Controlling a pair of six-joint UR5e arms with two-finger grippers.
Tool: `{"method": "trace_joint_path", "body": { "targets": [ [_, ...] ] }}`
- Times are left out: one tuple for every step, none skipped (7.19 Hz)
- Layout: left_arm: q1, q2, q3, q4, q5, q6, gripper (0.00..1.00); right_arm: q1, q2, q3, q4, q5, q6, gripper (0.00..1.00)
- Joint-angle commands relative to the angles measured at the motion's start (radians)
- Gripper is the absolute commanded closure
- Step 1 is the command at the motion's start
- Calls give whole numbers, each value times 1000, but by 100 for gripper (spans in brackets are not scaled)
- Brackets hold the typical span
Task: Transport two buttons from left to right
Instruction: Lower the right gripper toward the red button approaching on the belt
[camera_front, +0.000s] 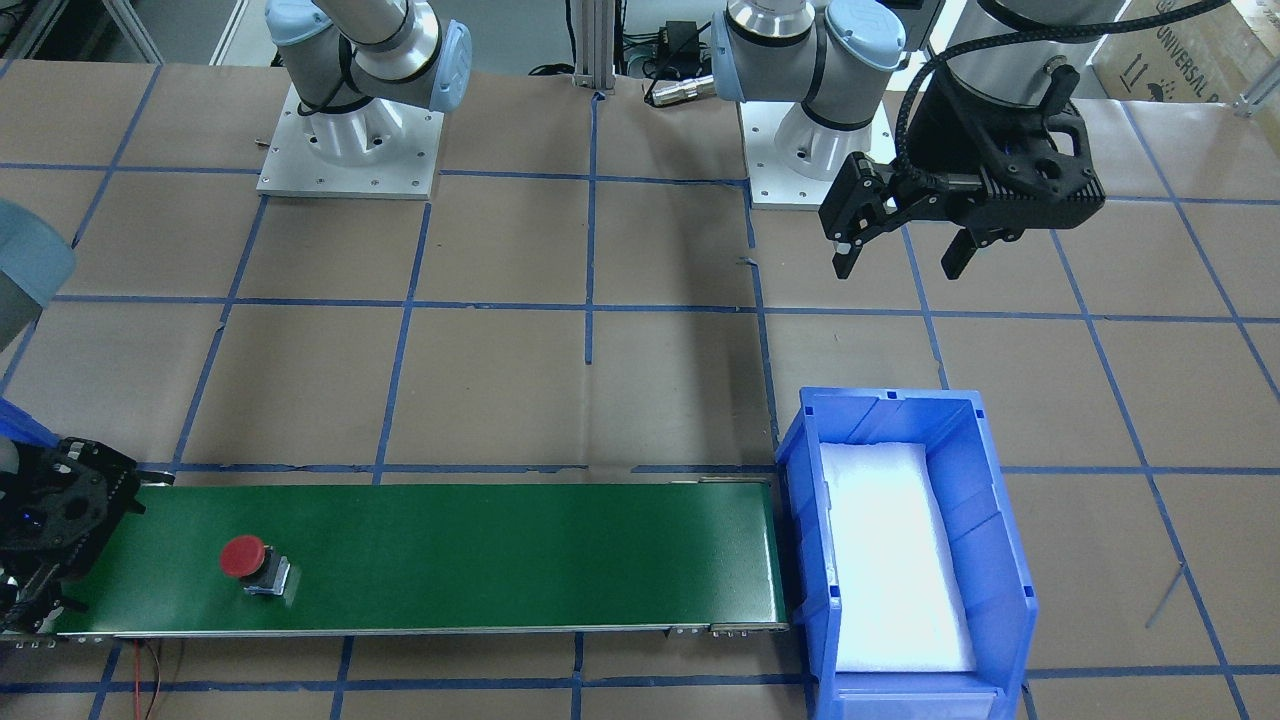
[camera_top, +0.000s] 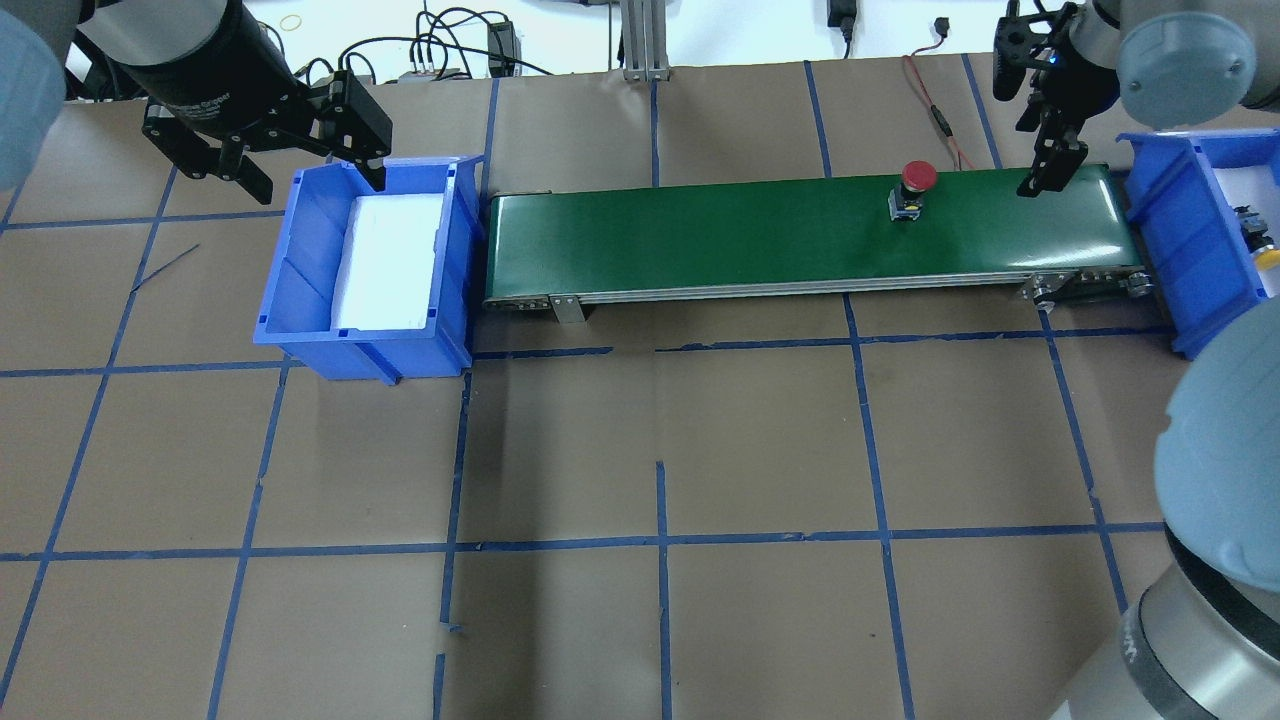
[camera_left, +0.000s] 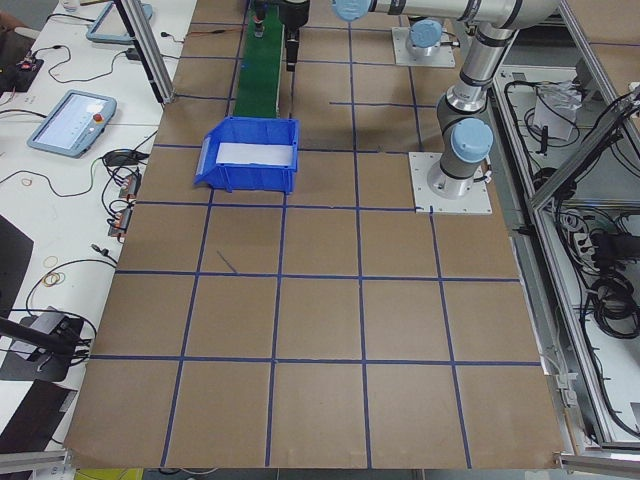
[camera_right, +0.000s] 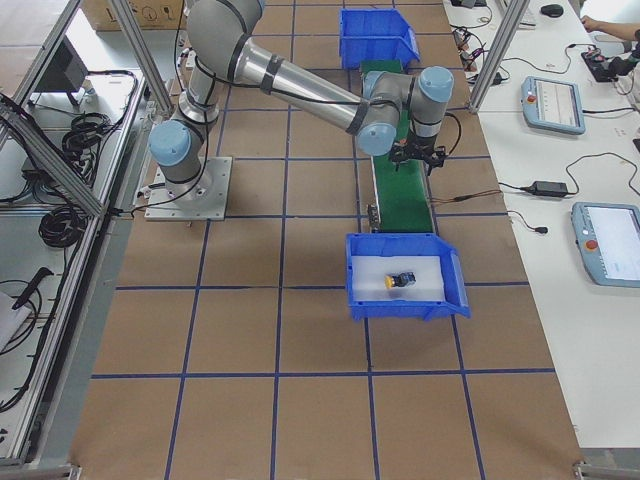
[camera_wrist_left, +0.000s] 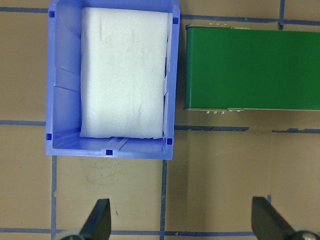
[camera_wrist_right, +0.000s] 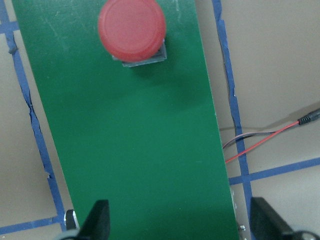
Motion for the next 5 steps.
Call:
{"method": "trace_joint_path", "body": {
  "targets": [
    [0,0,0,-1,0,0,0,6,36,0,-31,8,-98,2],
    [0,0,0,0,0,0,0,6,41,0,-38,6,-120,3],
    [-2,0,0,-1,0,0,0,6,43,0,-40,6,-121,3],
    [-2,0,0,-1,0,0,0,6,43,-2,-40,6,-121,3],
    [-2,0,0,-1,0,0,0,6,43,-2,-40,0,-121,3]
  ]
}}
